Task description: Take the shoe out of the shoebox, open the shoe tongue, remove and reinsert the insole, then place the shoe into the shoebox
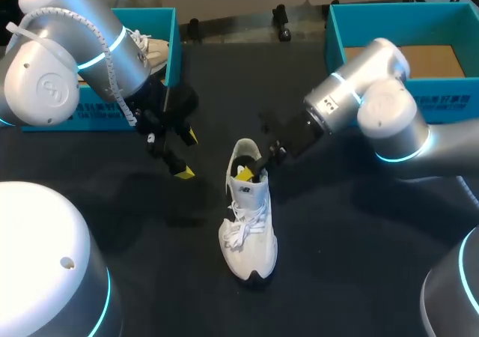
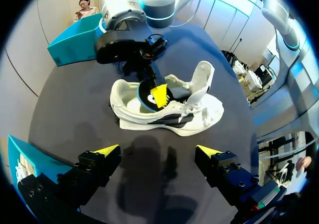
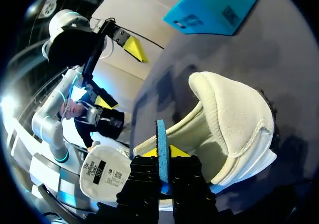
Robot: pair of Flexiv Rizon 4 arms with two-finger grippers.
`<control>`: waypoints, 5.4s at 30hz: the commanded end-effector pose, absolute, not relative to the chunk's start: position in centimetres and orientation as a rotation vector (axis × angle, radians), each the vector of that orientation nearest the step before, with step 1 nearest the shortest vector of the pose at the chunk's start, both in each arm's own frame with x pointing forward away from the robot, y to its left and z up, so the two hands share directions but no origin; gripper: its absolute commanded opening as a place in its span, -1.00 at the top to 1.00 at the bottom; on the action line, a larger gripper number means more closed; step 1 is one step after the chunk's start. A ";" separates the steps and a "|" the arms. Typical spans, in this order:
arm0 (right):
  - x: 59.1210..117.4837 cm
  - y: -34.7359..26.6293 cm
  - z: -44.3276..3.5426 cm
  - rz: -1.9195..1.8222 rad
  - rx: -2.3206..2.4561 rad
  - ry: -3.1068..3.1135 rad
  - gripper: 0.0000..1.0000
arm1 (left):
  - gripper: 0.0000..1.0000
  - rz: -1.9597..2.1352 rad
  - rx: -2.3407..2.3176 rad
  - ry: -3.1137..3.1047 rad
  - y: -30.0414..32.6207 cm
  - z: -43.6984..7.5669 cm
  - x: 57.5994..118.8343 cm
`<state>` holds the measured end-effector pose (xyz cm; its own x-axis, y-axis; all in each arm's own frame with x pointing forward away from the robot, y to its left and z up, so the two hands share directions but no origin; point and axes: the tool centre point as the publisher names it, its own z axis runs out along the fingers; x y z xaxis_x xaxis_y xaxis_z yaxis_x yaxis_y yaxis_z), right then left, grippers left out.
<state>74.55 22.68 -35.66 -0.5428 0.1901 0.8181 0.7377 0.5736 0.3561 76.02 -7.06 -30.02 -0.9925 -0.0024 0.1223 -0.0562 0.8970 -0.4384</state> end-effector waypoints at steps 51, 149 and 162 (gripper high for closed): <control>78.0 20.6 -28.0 -1.237 -0.982 -2.373 1.00 | -1.00 0.690 0.043 -2.939 -6.9 -29.7 76.0; 75.3 21.1 -35.3 -0.407 -2.125 -2.420 1.00 | -1.00 0.646 -0.024 -2.991 0.9 -19.1 78.0; 75.1 21.0 -36.5 -0.366 -2.170 -2.408 1.00 | -1.00 0.646 -0.024 -2.991 0.9 -19.1 78.0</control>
<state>75.17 20.69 -35.98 -0.1133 0.9917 0.0613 0.9653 0.0953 0.2431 78.06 0.92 -19.11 -0.9964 0.0336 0.0775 -0.0016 0.9097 -0.4153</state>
